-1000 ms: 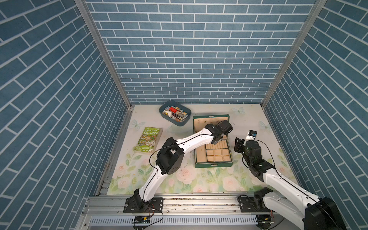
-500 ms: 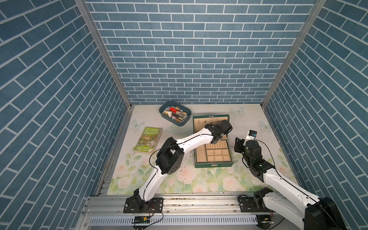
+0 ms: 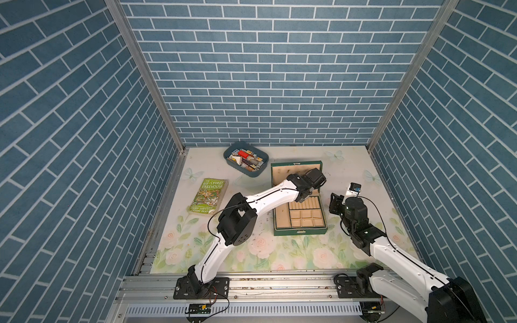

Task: Put jewelry chain into jewelry box
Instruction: Adjust the necklace in the storage slot.

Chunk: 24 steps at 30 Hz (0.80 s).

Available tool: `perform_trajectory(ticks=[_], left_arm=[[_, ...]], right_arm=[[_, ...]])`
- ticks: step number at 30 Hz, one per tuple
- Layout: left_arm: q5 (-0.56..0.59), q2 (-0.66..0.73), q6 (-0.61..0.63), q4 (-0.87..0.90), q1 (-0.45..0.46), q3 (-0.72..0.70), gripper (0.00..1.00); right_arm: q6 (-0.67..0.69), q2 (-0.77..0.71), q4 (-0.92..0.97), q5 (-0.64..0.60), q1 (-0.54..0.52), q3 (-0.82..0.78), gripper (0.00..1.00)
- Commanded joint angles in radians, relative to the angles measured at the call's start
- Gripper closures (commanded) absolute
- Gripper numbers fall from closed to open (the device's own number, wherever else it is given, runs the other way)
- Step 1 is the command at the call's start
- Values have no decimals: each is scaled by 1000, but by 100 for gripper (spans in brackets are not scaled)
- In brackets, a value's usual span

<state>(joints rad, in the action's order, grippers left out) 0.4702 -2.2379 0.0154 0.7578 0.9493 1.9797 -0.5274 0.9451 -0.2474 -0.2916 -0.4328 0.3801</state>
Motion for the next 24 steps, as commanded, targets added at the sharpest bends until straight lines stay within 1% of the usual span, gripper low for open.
perform_trajectory(ticks=[1,5,6,7,8,10,12,15,24], left_arm=[[-9,38,1,13,7,-20,100],[3,42,1,9,19,-22,99],[15,44,3,4,21,-24,87],[22,46,5,2,23,-24,71],[29,46,7,0,23,-26,59],[43,44,12,-7,23,-30,48],[56,33,16,-5,23,-23,46],[70,14,23,1,25,-2,46],[64,-19,49,1,25,24,55]], right_arm=[[1,-21,-10,-7,5,11,56],[1,-28,-6,-9,5,9,56],[1,-28,-5,-9,4,8,56],[1,-28,-5,-9,4,8,56],[1,-28,-6,-9,5,9,56],[1,-29,-7,-9,5,9,56],[3,-28,-7,-10,5,8,56],[6,-24,-10,-7,5,9,56],[17,-2,-22,-3,5,21,56]])
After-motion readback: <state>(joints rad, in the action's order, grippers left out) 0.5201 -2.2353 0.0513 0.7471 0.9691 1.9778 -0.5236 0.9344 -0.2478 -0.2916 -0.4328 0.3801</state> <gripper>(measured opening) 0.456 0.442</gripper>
